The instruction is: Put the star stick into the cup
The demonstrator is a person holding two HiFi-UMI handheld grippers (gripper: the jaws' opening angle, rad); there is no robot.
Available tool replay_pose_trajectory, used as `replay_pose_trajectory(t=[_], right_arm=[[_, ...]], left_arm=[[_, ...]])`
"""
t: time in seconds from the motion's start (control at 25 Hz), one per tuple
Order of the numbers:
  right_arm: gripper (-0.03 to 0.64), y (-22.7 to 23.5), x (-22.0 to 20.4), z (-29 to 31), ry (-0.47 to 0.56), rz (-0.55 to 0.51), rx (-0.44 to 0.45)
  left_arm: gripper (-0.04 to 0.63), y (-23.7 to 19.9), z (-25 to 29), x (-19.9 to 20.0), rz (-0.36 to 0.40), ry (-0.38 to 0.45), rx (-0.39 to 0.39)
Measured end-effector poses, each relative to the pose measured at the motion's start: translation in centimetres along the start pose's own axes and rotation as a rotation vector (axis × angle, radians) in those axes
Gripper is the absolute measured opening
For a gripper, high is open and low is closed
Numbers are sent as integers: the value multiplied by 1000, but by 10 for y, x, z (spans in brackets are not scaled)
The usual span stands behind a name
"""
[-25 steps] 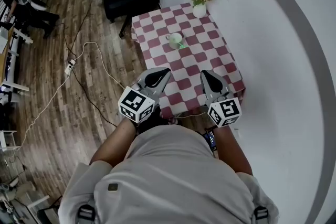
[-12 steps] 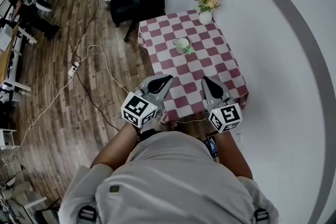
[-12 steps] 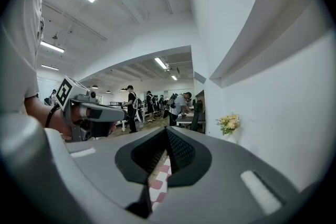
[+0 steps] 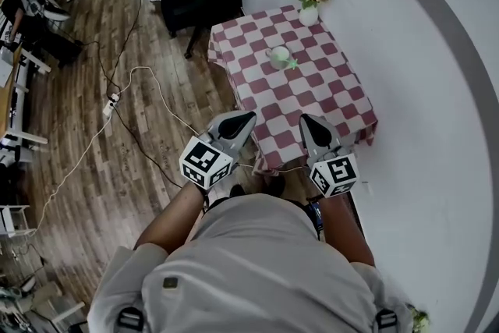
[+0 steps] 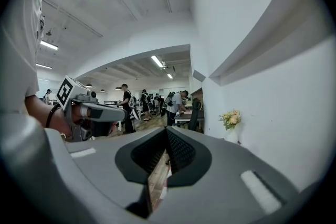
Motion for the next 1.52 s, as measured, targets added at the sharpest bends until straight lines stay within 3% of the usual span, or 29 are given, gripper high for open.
replay_pose_trajectory(t=[0.36, 0.64, 1.04, 1.52], right_arm=[[9, -63, -14, -19, -33, -4, -59], [9, -74, -13, -47, -35, -34, -55], [9, -55, -2, -102, -24, -59, 43], [9, -44, -9, -192, 1, -67, 125]], left_arm=[[3, 2, -38, -19, -30, -19, -95], [3, 24, -46, -20, -19, -2, -104], [3, 88, -42, -17, 20, 27, -13], [3, 183, -55, -40, 43, 20, 95]])
Point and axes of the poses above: the fingertips, and each gripper's own axes: z forward along the fingers, y to its right, x out of its top, the point moved 10 cm from there along -z, backward along the fingers, and after that the axes turned 9 degrees about y, right-handed, at the moved point
